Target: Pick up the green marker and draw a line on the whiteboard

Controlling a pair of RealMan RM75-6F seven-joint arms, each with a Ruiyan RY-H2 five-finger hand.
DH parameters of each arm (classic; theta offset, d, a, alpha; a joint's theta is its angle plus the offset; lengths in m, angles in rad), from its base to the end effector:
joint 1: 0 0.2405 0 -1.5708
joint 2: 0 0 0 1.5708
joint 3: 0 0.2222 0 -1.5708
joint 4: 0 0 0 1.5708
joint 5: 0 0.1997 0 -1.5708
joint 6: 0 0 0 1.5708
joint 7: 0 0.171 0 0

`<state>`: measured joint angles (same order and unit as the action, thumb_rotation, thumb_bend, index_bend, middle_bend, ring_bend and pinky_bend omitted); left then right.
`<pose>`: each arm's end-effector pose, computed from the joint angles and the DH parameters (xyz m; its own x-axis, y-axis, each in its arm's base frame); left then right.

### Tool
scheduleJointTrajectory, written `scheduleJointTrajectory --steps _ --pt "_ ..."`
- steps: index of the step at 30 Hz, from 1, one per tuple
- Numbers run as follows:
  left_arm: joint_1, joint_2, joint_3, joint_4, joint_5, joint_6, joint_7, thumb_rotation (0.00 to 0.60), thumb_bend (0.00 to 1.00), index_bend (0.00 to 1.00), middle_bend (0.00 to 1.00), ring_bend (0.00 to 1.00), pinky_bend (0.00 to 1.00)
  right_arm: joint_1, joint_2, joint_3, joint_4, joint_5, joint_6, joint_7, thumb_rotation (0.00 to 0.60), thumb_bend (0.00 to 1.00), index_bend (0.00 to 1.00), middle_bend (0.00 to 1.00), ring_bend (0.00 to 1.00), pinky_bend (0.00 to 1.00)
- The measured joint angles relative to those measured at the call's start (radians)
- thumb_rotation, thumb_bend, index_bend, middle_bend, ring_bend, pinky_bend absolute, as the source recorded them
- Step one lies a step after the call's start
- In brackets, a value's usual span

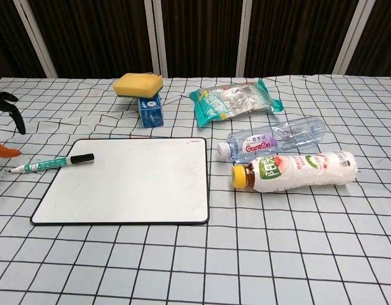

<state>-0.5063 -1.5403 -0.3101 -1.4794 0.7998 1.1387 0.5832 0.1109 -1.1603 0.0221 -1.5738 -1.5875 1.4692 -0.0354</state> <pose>-0.2258 0.3373 0.0375 0.3996 0.2107 0.8921 0.8863 0.1598 -0.4347 -0.2645 -0.2054 0.1323 0.4349 -0.0308 0.8999 -0.8955 -0.1194 0.4287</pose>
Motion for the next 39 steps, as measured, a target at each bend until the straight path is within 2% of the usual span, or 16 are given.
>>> scheduleJointTrajectory --steps 11,22,26,32,39 --pt "-0.062 -0.107 -0.009 0.1 -0.08 -0.011 0.052 0.6 0.4 0.45 0.0 0.0 0.0 0.001 0.004 0.001 -0.006 0.005 -0.004 0.012 0.6 0.35 0.0 0.0 0.0 0.0" --pt "-0.089 -0.179 -0.012 0.188 -0.121 -0.032 0.036 0.6 0.42 0.47 0.0 0.0 0.0 0.002 0.007 0.0 -0.01 0.007 -0.01 0.019 0.6 0.35 0.0 0.0 0.0 0.0" --pt "-0.094 -0.199 -0.013 0.213 -0.129 -0.044 0.019 0.6 0.47 0.51 0.01 0.0 0.0 0.002 0.007 0.0 -0.011 0.009 -0.011 0.021 0.6 0.35 0.0 0.0 0.0 0.0" --pt "-0.097 -0.215 -0.009 0.227 -0.118 -0.048 -0.003 0.6 0.55 0.61 0.06 0.0 0.01 0.002 0.008 0.0 -0.013 0.012 -0.013 0.023 0.6 0.35 0.0 0.0 0.0 0.0" --pt "-0.078 -0.21 -0.004 0.19 -0.038 -0.014 -0.089 0.6 0.56 0.64 0.08 0.0 0.01 0.001 0.01 0.001 -0.016 0.017 -0.014 0.026 0.6 0.35 0.0 0.0 0.0 0.0"
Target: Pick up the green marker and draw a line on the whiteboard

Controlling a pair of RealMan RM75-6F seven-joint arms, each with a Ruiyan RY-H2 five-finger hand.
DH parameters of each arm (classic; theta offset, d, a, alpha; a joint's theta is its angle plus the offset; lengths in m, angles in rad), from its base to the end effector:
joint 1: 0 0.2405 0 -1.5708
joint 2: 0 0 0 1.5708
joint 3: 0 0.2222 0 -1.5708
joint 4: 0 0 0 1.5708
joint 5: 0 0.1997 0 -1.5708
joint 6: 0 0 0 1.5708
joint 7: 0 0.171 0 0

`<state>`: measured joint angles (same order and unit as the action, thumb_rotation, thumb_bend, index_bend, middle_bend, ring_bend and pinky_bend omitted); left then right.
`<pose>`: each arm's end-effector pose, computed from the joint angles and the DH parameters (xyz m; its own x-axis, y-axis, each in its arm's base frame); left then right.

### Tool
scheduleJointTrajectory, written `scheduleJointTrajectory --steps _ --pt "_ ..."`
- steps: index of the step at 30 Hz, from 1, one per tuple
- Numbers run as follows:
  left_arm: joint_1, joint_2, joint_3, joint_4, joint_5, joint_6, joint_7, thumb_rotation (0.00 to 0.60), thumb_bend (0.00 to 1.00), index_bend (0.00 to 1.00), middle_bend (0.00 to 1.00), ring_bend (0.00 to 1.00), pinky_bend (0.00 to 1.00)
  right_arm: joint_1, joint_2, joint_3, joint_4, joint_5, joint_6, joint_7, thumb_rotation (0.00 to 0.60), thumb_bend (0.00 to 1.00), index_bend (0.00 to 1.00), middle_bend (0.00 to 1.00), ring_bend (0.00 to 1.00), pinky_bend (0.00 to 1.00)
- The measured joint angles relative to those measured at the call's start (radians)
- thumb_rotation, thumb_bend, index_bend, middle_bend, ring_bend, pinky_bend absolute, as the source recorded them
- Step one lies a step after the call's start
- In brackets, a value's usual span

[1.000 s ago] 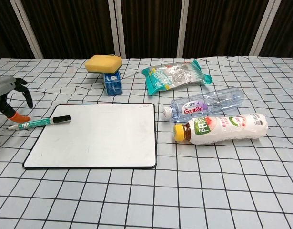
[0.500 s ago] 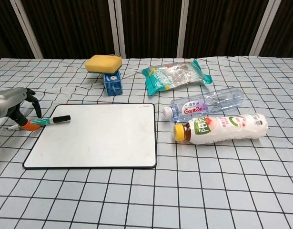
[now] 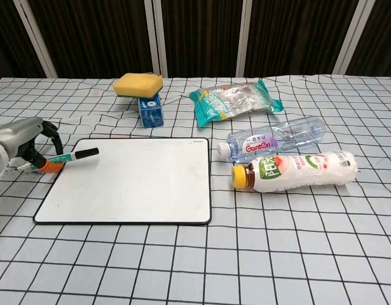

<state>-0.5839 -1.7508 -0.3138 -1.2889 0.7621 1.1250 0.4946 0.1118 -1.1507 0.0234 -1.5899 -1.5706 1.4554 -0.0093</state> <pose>-0.2096 0.3456 -0.0165 0.2793 0.2289 0.9325 0.9291 0.1808 -0.3226 -0.2656 -0.2059 0.1328 0.4050 -0.0470 0.9131 -0.9112 -0.1034 0.3988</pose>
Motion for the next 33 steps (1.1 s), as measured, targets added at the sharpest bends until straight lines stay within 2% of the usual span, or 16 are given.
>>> scheduleJointTrajectory --steps 10,17,24,33 --pt "0.055 0.085 0.015 -0.195 0.174 0.062 -0.182 0.6 0.55 0.64 0.09 0.0 0.01 -0.001 0.0 -0.001 -0.008 0.003 -0.003 -0.001 0.6 0.35 0.0 0.0 0.0 0.0" --pt "0.066 0.113 0.008 -0.253 0.296 -0.003 -0.495 0.6 0.55 0.64 0.1 0.0 0.03 -0.001 0.002 0.001 -0.011 0.008 -0.004 0.002 0.6 0.35 0.0 0.0 0.0 0.0" --pt "0.05 0.049 0.007 -0.192 0.425 -0.065 -0.783 0.6 0.54 0.64 0.1 0.0 0.05 0.0 0.005 0.003 -0.011 0.014 -0.008 0.014 0.6 0.35 0.0 0.0 0.0 0.0" --pt "-0.001 -0.062 0.018 -0.039 0.493 -0.11 -0.889 0.6 0.53 0.64 0.1 0.0 0.05 0.001 0.008 0.005 -0.012 0.019 -0.013 0.024 0.6 0.35 0.0 0.0 0.0 0.0"
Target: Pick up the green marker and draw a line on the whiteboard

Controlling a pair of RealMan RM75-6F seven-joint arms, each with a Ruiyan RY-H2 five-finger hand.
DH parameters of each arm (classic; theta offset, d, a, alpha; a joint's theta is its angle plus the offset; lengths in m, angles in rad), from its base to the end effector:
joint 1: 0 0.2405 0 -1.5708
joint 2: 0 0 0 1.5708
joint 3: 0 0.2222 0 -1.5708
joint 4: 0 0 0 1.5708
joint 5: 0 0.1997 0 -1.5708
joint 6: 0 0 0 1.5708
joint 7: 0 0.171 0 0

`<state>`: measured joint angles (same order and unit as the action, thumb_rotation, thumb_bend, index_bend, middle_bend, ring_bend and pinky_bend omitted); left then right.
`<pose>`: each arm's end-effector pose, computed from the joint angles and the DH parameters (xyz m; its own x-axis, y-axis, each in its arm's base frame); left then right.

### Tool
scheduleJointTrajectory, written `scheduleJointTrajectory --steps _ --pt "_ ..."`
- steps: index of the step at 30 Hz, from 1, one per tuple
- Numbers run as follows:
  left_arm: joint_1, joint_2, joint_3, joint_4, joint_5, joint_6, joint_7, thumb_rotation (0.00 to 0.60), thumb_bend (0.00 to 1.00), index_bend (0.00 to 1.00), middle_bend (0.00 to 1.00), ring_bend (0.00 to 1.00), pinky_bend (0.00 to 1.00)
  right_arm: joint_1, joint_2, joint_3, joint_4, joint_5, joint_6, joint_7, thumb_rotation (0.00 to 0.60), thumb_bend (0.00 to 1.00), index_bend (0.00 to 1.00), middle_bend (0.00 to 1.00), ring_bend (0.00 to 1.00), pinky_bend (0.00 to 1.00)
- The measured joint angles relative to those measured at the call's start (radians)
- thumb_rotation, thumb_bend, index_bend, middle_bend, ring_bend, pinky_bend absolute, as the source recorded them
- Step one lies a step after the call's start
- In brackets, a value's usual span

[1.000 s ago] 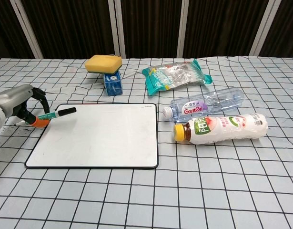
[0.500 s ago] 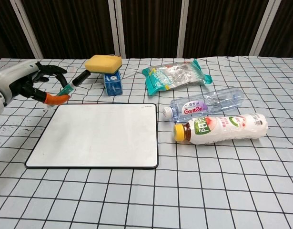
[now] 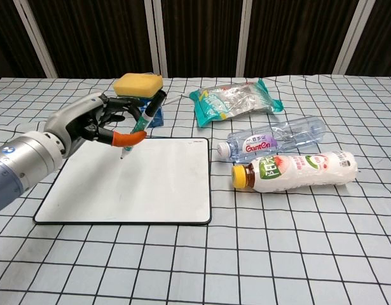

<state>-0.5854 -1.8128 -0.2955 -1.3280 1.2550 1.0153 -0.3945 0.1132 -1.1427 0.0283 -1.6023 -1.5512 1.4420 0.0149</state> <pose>-0.1115 0.3269 -0.0522 -0.4033 0.3521 0.8446 0.8862 -0.0796 0.4563 -0.2671 -0.2073 0.1340 0.3773 -0.0578 0.9243 -0.9244 -0.0848 0.3720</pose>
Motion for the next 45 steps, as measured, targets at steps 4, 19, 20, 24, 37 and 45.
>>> scheduleJointTrajectory --steps 4,19,20,24,37,45 --pt "-0.014 -0.03 0.006 0.045 0.007 -0.015 -0.027 0.6 0.53 0.64 0.1 0.0 0.05 0.0 0.001 0.001 -0.001 0.003 -0.002 0.002 0.6 0.35 0.0 0.0 0.0 0.0" --pt "-0.061 -0.096 0.026 0.192 0.039 -0.07 -0.117 0.6 0.53 0.65 0.11 0.0 0.05 0.0 0.004 0.006 -0.006 0.019 -0.008 0.014 0.6 0.35 0.0 0.0 0.0 0.0" --pt "-0.064 -0.096 0.027 0.203 0.043 -0.073 -0.123 0.6 0.53 0.65 0.11 0.0 0.05 0.001 0.004 0.007 -0.006 0.02 -0.009 0.014 0.6 0.35 0.0 0.0 0.0 0.0" --pt "-0.072 -0.094 0.033 0.241 0.059 -0.081 -0.14 0.6 0.53 0.65 0.11 0.0 0.05 0.001 0.004 0.008 -0.01 0.026 -0.013 0.017 0.6 0.35 0.0 0.0 0.0 0.0" --pt "-0.068 -0.03 0.031 0.351 0.102 -0.009 -0.168 0.6 0.53 0.66 0.12 0.0 0.05 -0.002 0.005 0.003 -0.017 0.014 -0.006 0.012 0.6 0.35 0.0 0.0 0.0 0.0" --pt "-0.051 0.03 0.034 0.243 0.117 0.027 -0.177 0.6 0.53 0.66 0.12 0.0 0.05 -0.002 0.004 0.003 -0.017 0.012 -0.005 0.013 0.6 0.35 0.0 0.0 0.0 0.0"
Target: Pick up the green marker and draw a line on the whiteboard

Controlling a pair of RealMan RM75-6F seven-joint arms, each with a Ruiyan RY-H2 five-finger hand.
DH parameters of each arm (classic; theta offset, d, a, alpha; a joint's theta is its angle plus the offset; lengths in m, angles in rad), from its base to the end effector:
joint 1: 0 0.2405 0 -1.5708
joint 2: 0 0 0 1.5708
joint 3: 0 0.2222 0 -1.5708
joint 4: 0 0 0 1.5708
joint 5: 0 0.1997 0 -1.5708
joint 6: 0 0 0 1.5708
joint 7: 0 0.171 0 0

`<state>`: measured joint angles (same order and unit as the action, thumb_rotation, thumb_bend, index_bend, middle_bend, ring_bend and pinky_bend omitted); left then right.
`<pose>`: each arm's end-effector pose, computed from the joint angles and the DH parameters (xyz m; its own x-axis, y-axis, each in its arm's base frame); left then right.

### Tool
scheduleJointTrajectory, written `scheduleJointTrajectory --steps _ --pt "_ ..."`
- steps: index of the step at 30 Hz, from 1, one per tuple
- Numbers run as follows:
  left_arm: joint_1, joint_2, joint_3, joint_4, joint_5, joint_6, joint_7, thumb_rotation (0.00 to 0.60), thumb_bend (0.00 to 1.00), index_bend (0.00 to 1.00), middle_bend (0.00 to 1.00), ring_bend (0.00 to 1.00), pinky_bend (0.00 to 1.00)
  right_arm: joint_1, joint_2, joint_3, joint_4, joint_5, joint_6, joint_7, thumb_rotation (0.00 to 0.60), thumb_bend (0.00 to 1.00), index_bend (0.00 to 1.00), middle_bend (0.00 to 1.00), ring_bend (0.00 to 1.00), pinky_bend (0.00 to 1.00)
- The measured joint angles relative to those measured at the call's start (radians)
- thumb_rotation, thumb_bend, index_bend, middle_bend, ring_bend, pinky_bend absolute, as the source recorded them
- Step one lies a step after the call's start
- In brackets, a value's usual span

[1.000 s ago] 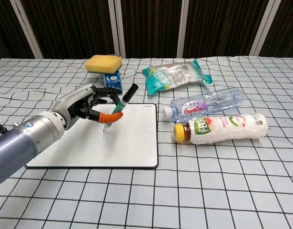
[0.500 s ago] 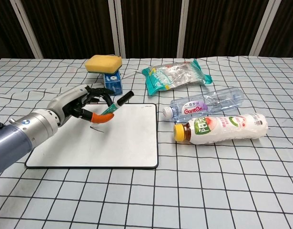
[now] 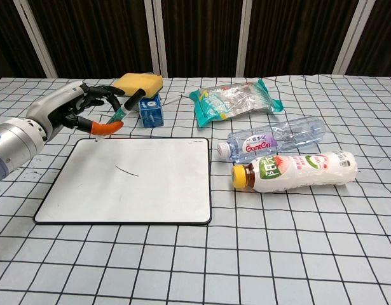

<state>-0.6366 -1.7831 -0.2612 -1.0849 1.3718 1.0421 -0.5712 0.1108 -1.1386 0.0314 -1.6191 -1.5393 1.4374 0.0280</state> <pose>-0.1473 0.3596 -0.0293 -0.2907 0.2879 0.9125 0.9204 -0.1764 0.3489 -0.2665 -0.2070 0.1342 0.3518 -0.0624 0.9340 -0.9350 -0.0710 0.3475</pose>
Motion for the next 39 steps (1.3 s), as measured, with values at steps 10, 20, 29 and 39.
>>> scheduleJointTrajectory --steps 10,20,29,39 --pt "0.016 -0.011 0.032 -0.142 -0.041 -0.024 0.063 0.6 0.53 0.66 0.11 0.0 0.05 0.0 0.0 0.003 0.001 0.006 -0.001 0.0 0.6 0.35 0.0 0.0 0.0 0.0" --pt "-0.002 -0.083 0.038 -0.141 -0.059 -0.035 0.12 0.6 0.53 0.66 0.12 0.0 0.05 0.001 0.002 0.002 0.0 0.004 -0.004 0.003 0.6 0.35 0.0 0.0 0.0 0.0" --pt "-0.023 -0.119 0.025 -0.11 -0.081 -0.058 0.143 0.6 0.53 0.66 0.12 0.0 0.05 0.002 0.003 0.002 0.0 0.006 -0.008 0.007 0.6 0.35 0.0 0.0 0.0 0.0" --pt "-0.02 -0.128 0.037 -0.09 -0.081 -0.064 0.149 0.6 0.53 0.66 0.11 0.0 0.05 0.002 0.005 0.002 -0.001 0.006 -0.009 0.008 0.6 0.35 0.0 0.0 0.0 0.0"
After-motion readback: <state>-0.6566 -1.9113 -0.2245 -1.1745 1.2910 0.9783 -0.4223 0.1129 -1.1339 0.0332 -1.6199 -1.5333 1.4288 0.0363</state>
